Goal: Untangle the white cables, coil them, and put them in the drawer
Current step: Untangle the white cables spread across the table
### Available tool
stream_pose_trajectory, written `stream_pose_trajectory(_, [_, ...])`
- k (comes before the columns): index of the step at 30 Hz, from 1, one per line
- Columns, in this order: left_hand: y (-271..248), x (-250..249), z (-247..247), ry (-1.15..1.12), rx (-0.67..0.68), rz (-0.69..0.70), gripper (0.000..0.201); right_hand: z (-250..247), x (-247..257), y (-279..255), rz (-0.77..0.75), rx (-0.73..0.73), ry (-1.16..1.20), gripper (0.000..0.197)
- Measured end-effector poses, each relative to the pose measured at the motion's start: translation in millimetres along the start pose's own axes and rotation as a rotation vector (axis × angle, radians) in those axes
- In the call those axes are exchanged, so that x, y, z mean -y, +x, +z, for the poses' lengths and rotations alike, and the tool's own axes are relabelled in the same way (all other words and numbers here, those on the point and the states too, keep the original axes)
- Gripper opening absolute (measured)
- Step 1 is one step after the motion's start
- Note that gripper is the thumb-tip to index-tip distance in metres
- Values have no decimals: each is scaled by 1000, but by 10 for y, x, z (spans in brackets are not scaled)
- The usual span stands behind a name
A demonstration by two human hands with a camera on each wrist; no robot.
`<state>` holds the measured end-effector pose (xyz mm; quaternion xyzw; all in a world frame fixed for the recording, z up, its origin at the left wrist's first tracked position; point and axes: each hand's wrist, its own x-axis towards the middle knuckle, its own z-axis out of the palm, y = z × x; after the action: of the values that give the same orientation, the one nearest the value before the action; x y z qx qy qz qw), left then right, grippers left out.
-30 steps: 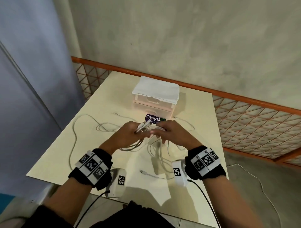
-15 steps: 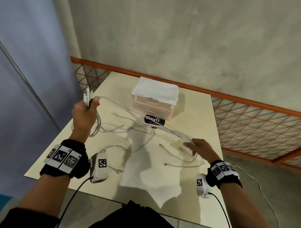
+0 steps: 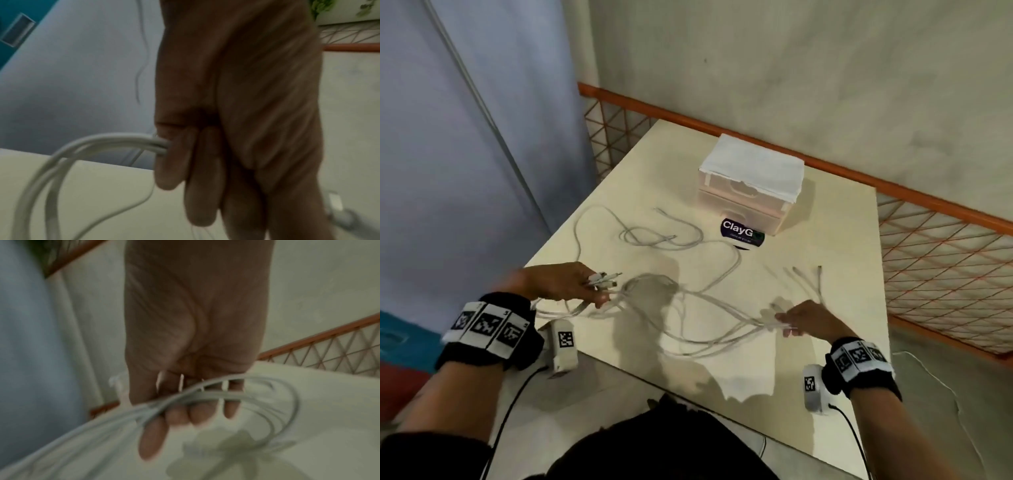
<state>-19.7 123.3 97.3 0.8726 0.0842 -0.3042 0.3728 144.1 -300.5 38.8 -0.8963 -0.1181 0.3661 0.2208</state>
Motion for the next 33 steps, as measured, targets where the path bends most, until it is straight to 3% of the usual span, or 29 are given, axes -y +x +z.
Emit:
stream_pose_trajectory(2, [-70,129,71,44,94,-69,24,209,115,133,41,119,-305,30])
stream_pose_trajectory(4, [-141,211,166,41,167,-91,28,360,308,242,8,100,-370,13])
stream_pose_trajectory(8, [-281,352,333,35,236,-126,27,715,920,408,-244,-42,-201,18])
stream_pose_trajectory(11, [-368,404,437,51,276,-161,19,1135,1421,405,-419,60,-75,18])
stream_pose_trajectory(14, [-436,382,511,37,284,-190,10,1527,1671,477,-427,112,-88,27])
stream_pose_trajectory(17, [-488,361,547,25,246,-206,19,1682,1759,566,-412,88,-196,28])
stream_pose_trajectory(19, [-503,358,536,20,200,-199,22,1585,1802,589,-394,52,-126,9])
stream_pose_trajectory(21, [-479,334,507,-22,146,-165,21,1389,1798,631,-369,-76,-11,19])
stream_pose_trajectory(27, [-175,85,392,-23,-28,-34,15,593,1765,729,-214,-412,197,6])
stream_pose_trajectory(30, [-34,-65,296,49,81,-1,21,235,1601,691,-132,-450,512,20])
stream_pose_trajectory(33, [71,-175,222,160,128,12,22,-36,1379,554,-154,-475,752,25])
